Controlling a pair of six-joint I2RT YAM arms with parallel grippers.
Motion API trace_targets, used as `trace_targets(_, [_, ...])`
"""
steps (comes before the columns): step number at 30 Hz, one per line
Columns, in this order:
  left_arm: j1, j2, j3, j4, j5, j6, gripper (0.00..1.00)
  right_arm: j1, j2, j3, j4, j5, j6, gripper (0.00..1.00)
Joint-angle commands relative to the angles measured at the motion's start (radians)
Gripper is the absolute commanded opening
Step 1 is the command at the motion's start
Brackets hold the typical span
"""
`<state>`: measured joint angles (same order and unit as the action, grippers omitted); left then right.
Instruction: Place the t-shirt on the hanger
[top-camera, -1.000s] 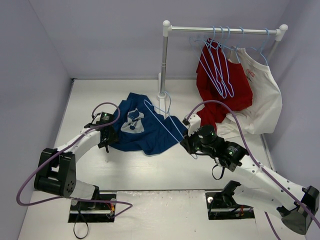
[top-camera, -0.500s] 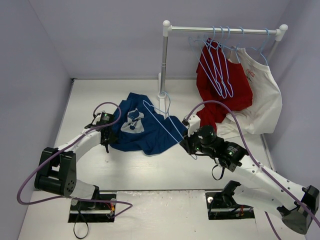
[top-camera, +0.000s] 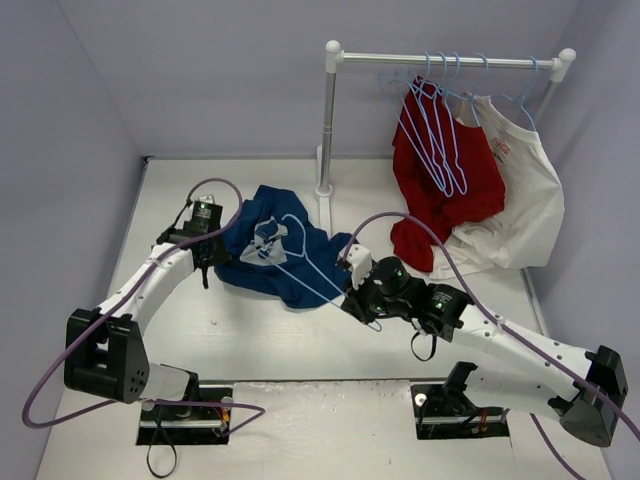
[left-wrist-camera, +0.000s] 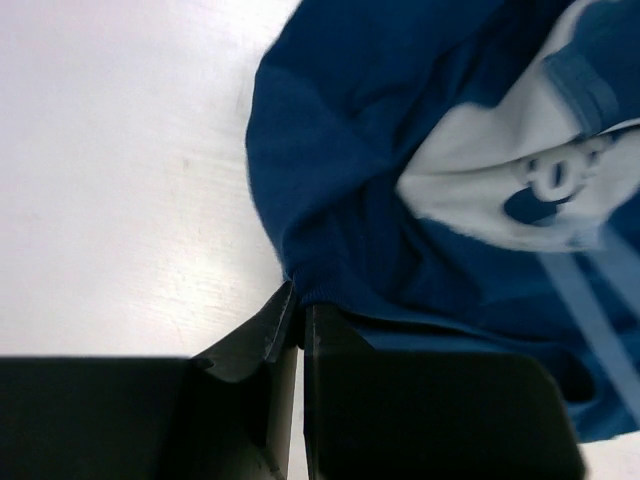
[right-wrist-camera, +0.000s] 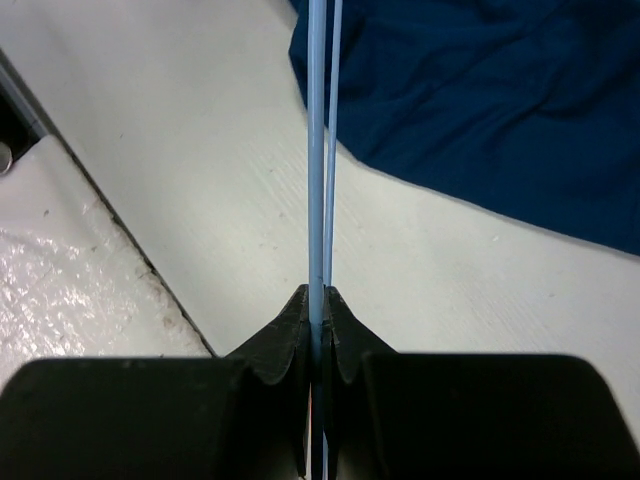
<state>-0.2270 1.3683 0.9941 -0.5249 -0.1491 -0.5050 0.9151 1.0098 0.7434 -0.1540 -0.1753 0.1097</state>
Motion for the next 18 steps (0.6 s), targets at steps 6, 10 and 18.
trace_targets(6, [0.013,-0.013,0.214,-0.181,0.086,0.180,0.00,0.081,0.035,0.073,0.109,-0.033,-0.053,0.00])
trace_targets(10, [0.014,-0.003,0.246,-0.243,0.118,0.212,0.00,0.087,0.045,0.090,0.120,-0.019,-0.065,0.00])
trace_targets(18, [0.014,0.012,0.256,-0.306,0.043,0.230,0.00,0.106,0.062,0.125,0.125,-0.016,-0.070,0.00])
